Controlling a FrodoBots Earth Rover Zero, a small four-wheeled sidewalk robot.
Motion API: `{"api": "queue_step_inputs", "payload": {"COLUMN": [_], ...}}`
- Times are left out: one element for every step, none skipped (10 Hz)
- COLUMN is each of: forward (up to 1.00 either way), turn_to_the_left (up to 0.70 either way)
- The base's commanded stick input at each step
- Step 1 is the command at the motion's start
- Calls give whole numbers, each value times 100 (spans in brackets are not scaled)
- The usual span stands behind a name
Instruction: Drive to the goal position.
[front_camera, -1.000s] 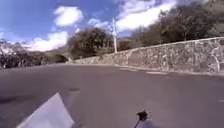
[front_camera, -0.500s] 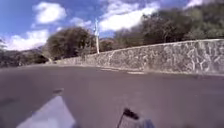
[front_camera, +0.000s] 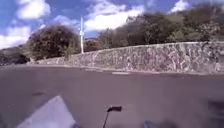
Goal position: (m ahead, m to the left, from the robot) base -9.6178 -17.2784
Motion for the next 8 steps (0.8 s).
{"api": "queue_step_inputs", "payload": {"forward": [0,0,0,0,0,0,0,0], "turn_to_the_left": [-70,-70,-70,-70,-70,-70,-70,-70]}}
